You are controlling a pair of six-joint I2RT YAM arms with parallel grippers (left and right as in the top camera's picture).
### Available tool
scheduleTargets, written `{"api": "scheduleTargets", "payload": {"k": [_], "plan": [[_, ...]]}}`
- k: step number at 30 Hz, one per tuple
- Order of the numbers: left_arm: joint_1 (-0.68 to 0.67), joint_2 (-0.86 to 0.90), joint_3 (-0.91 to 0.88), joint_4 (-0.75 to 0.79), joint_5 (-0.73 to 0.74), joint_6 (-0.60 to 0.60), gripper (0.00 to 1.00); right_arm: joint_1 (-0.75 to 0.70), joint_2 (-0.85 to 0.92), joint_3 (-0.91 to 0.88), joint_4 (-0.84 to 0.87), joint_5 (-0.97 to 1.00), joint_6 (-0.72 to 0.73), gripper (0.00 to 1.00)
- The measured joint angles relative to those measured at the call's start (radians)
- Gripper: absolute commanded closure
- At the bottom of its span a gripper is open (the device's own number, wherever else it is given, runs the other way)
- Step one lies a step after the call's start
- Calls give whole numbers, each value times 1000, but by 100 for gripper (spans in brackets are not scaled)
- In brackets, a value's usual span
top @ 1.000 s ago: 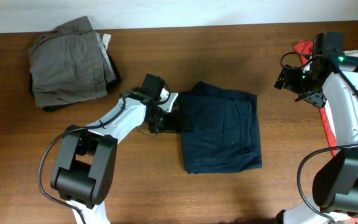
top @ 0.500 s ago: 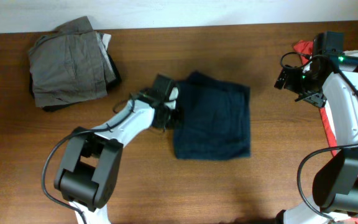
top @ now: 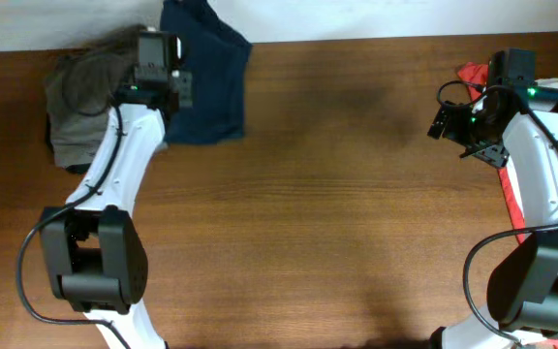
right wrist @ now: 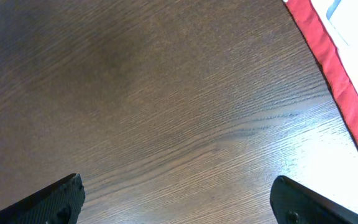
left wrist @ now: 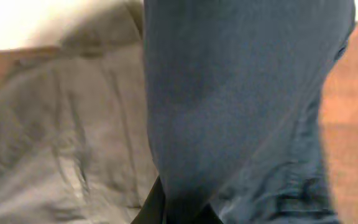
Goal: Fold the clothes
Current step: 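Carry the folded shorts onto the grey stack at back left with the left gripper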
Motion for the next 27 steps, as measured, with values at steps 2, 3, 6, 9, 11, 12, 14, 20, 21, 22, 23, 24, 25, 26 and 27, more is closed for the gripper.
{"api": "scheduleTargets", "payload": {"k": [2, 3, 6, 9, 11, 12, 14, 20, 21, 22, 23, 24, 25, 26, 27], "plan": [[9, 0, 59, -13, -10, -5, 99, 0, 0, 0, 0, 0, 0, 1], [10, 0, 71, -13, -10, -12, 99, 0, 0, 0, 1, 0, 0, 1], [19, 0, 81, -18, -26, -84, 99, 0, 0, 0, 1, 0, 0, 1], [52, 0, 81, -17, -106, -123, 99, 0, 0, 0, 1, 0, 0, 2], [53, 0, 81, -17, -195, -129, 99, 0, 0, 0, 1, 0, 0, 1], [53, 0, 81, -17, -242, -142, 99, 0, 0, 0, 1, 0, 0, 1], [53, 0, 81, 1, -287, -169, 99, 0, 0, 0, 1, 0, 0, 1], [76, 0, 81, 1, -340, -220, 99, 0, 0, 0, 1, 0, 0, 1], [92, 0, 81, -3, -343, -224, 99, 0, 0, 0, 1, 0, 1, 1], [124, 0, 81, -10, -347, -227, 99, 0, 0, 0, 1, 0, 0, 1], [150, 0, 81, -11, -347, -230, 99, 0, 0, 0, 1, 0, 0, 1], [169, 0, 81, -11, -347, -233, 99, 0, 0, 0, 1, 0, 0, 1], [193, 0, 81, -11, -346, -234, 99, 0, 0, 0, 1, 0, 1, 1], [222, 0, 81, -11, -347, -234, 85, 0, 0, 0, 1, 0, 0, 1], [249, 6, 81, -10, -347, -234, 66, 0, 0, 0, 1, 0, 0, 1]]}}
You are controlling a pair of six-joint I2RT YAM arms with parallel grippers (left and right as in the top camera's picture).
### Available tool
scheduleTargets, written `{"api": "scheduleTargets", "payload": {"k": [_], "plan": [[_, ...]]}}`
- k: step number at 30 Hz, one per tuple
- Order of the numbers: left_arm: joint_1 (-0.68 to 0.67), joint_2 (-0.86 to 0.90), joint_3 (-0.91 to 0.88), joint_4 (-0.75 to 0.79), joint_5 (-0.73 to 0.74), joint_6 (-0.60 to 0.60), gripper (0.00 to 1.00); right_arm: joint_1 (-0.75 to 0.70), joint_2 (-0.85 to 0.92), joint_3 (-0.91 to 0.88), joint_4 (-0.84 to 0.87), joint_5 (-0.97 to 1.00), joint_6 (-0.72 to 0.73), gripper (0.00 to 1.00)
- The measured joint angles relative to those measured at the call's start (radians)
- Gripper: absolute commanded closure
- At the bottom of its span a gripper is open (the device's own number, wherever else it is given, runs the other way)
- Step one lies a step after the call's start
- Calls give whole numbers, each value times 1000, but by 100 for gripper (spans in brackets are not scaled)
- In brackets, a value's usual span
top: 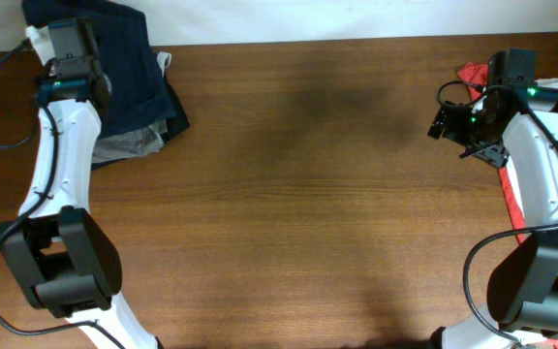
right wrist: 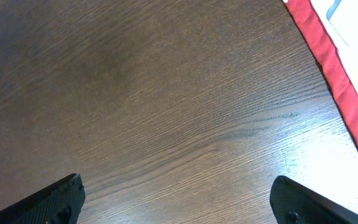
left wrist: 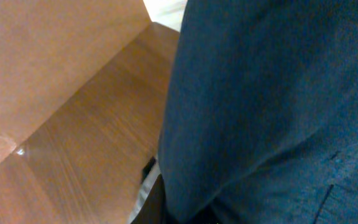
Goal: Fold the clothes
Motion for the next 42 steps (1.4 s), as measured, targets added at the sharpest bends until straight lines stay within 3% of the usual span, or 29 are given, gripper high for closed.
{"api": "scheduleTargets", "payload": {"k": [1, 2, 5, 7, 9, 10, 11, 15, 17, 18, 22, 24, 26, 30, 33, 35, 37, 40, 42], "plan": [[11, 10, 0, 2, 4, -1, 29, 0, 0, 0, 0, 0, 0, 1], [21, 24, 0, 5, 8, -10, 13, 0, 0, 0, 0, 0, 0, 1], [45, 74, 0, 6, 29, -10, 9, 0, 0, 0, 0, 0, 1, 1], [43, 74, 3, 28, 32, 6, 19, 0, 0, 0, 0, 0, 0, 1], [34, 74, 9, 26, 32, 22, 66, 0, 0, 0, 0, 0, 1, 1], [25, 74, 11, 27, 48, 26, 86, 0, 0, 0, 0, 0, 0, 1], [17, 74, 12, 27, 84, 30, 99, 0, 0, 0, 0, 0, 0, 1], [13, 95, 18, 81, 193, 45, 99, 0, 0, 0, 0, 0, 0, 1], [25, 204, 32, 118, 220, 92, 87, 0, 0, 0, 0, 0, 0, 1], [40, 267, 32, 118, 227, 107, 71, 0, 0, 0, 0, 0, 0, 1], [88, 334, 38, 78, 238, 125, 53, 0, 0, 0, 0, 0, 1, 1], [79, 321, 48, 46, 209, 127, 14, 0, 0, 0, 1, 0, 0, 1], [50, 246, 48, 27, 192, 129, 1, 0, 0, 0, 0, 0, 0, 1], [-102, -114, 59, -40, 243, 123, 1, 0, 0, 0, 0, 0, 0, 1], [-261, -357, 71, -246, 436, 63, 1, 0, 0, 0, 8, 0, 1, 1], [-323, -418, 78, -426, 528, 45, 1, 0, 0, 0, 8, -16, 3, 2], [-387, -425, 77, -509, 574, 42, 1, 0, 0, 5, -100, -82, 3, 1], [-450, -425, 73, -569, 609, 41, 1, 0, -31, 5, -208, -161, 3, 1], [-451, -423, 72, -601, 612, 41, 1, 0, -142, 5, -288, -175, -6, 1]]}}
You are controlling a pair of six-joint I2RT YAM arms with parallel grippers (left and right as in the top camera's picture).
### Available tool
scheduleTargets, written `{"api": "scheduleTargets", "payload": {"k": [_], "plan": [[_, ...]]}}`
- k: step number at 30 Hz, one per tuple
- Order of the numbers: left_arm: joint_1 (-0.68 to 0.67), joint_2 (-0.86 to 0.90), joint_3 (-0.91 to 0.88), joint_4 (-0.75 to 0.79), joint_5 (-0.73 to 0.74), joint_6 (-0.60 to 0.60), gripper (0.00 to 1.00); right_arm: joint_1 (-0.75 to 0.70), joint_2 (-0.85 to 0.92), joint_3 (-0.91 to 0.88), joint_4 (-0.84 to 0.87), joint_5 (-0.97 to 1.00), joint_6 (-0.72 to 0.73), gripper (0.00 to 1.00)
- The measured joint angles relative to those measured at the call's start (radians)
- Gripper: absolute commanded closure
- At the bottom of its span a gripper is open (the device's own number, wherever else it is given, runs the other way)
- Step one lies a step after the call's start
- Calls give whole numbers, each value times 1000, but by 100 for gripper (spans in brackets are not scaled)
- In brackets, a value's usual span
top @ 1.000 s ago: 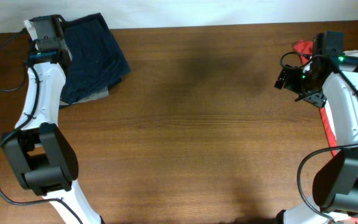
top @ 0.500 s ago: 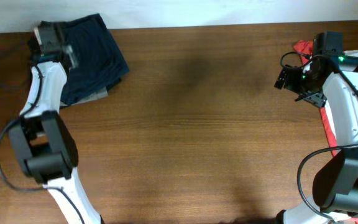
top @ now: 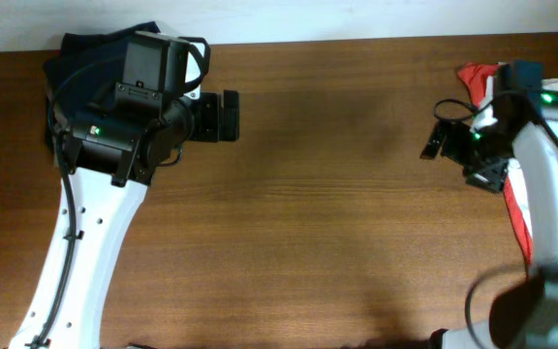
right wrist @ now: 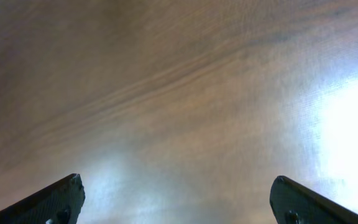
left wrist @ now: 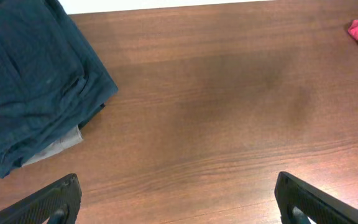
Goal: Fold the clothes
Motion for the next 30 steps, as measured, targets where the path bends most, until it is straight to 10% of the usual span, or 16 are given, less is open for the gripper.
{"api": "scheduleTargets", "payload": {"k": [9, 18, 30], "plan": [[0, 2, 0, -5, 2, 0, 1, 205, -660, -15, -195, -21, -29, 1], [0, 2, 0, -5, 4, 0, 1, 208, -714, -22, -316, 9, -30, 1], [0, 3, -1, -5, 4, -1, 1, 279, -1611, -1091, 763, 68, -108, 1]]}}
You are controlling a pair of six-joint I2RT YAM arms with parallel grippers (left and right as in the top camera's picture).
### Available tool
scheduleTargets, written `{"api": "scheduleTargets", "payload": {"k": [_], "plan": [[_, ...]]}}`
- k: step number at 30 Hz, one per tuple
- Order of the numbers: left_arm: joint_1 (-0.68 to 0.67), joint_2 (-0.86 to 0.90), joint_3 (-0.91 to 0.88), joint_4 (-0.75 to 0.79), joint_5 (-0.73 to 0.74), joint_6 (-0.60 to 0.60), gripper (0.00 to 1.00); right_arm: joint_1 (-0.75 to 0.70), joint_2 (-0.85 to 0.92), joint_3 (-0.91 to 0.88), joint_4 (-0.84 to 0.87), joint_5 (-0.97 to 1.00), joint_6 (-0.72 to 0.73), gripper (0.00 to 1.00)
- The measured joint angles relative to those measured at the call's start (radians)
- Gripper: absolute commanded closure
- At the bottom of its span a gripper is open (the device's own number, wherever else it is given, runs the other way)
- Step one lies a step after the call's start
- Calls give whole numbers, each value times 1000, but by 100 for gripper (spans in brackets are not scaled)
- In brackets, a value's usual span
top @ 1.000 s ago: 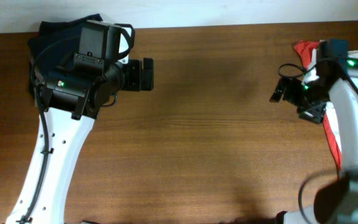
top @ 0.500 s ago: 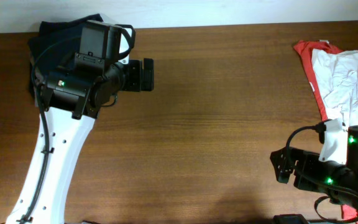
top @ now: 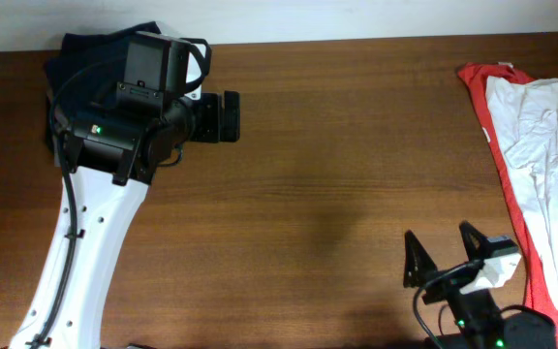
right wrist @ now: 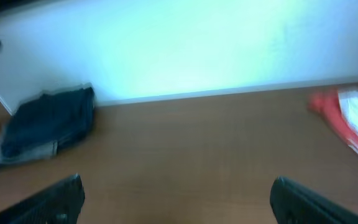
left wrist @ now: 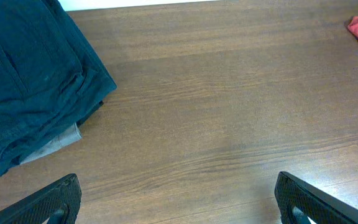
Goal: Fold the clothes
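A folded dark blue garment (left wrist: 30,74) lies on top of a grey one (left wrist: 62,140) at the table's far left corner, also seen as the stack (right wrist: 47,124) from across the table. My left gripper (top: 224,116) hovers open and empty to the right of that stack, its jaws wide apart (left wrist: 178,202). A red garment (top: 479,97) with a white garment (top: 541,121) on it lies unfolded at the far right. My right gripper (top: 443,256) is open and empty at the table's near edge, on the right side (right wrist: 176,199).
The brown wooden table (top: 337,194) stretches between the stack and the red garment. A white wall (right wrist: 185,43) runs along the far edge. The left arm's white links reach from the near left edge up to the stack.
My right arm has gone from beside the red garment at the far right to the near edge, its camera now looking level across the table. The left gripper has barely moved.
My left gripper was shut on the blue garment beside the grey one. Then it held it over the grey one at the far left corner. Then it was open and drawn back, the blue garment lying on the grey. The right gripper stayed open, and now sits at the near edge.
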Motion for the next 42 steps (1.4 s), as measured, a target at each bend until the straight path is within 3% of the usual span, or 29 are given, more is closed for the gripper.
{"api": "scheduleTargets", "payload": {"k": [5, 10, 13, 16, 20, 42], "plan": [[0, 0, -1, 0, 0, -2, 1, -26, -10, -233, 346, -3, -5, 1], [0, 0, -1, 0, 0, -2, 1, -87, -10, -303, 439, -21, -40, 1], [0, 0, -1, 0, 0, -2, 1, -87, -12, -442, 681, -25, -72, 1], [0, 0, -1, 0, 0, -2, 1, -88, -12, -465, 667, -25, -82, 1], [0, 0, -1, 0, 0, -2, 1, -127, -14, -465, 506, -3, -88, 1], [0, 0, -1, 0, 0, -2, 1, -132, -11, -465, 505, 13, -96, 1]]}}
